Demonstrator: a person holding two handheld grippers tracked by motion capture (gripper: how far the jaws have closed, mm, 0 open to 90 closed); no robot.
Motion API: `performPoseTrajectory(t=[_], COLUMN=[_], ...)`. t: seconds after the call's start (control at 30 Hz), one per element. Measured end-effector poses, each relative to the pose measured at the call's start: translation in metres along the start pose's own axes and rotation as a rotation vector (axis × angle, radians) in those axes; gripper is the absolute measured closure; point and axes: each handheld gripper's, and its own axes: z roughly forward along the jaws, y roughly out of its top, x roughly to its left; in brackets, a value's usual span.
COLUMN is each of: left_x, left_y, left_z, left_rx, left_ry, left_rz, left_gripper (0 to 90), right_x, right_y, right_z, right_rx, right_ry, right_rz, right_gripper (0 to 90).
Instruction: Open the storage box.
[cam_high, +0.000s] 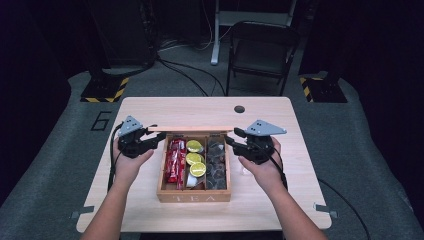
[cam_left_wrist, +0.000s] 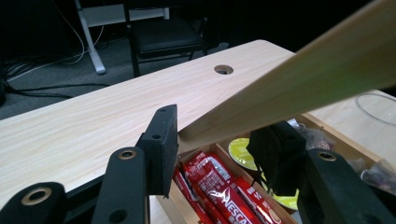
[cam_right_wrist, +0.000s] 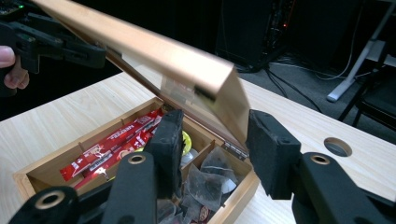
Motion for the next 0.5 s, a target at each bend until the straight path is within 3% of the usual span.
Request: performPoseTrajectory(t=[0.33,0.5], left_x=[0.001,0.001], left_y=[0.0,0.0], left_z=[0.002,0.002], left_rx=[0.002,0.007], left_ry=[-0.001,0.005], left_rz=[-0.001,0.004], left_gripper=[52.3,52.2], right_x=[0.006,0.011], right_y=[-0.017,-0.024], right_z=[-0.017,-0.024], right_rx=[-0.021,-0.022], right_ry=[0.018,0.004], right_rz=[0.075,0.065], right_gripper=[52.8,52.1])
